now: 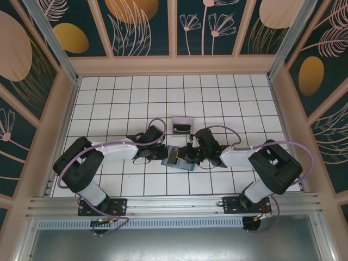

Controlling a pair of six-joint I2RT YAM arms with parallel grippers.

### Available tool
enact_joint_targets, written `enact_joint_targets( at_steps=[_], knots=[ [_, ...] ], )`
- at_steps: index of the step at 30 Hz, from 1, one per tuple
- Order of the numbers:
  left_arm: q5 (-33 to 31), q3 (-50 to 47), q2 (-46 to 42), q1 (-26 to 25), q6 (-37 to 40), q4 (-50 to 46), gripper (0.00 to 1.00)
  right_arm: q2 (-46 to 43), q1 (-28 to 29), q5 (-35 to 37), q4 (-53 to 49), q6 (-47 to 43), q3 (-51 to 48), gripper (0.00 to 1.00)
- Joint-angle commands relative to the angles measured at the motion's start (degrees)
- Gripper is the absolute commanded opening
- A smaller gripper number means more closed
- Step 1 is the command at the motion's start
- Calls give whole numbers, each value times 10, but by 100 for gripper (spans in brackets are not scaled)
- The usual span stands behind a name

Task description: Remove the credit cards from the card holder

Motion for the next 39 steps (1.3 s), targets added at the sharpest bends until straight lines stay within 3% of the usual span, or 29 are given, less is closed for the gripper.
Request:
enact_joint_targets(
  at_steps=[1, 11, 39],
  knots=[
    [15, -10, 27, -10, -4, -46, 20, -16, -1, 3, 3, 2, -7, 12],
    [13, -8, 25, -10, -5, -49, 20, -24, -3, 8, -11, -5, -10, 5],
    [-3, -7, -1, -10, -13, -64, 19, -108, -25, 70, -232, -82, 4, 1]
  ],
)
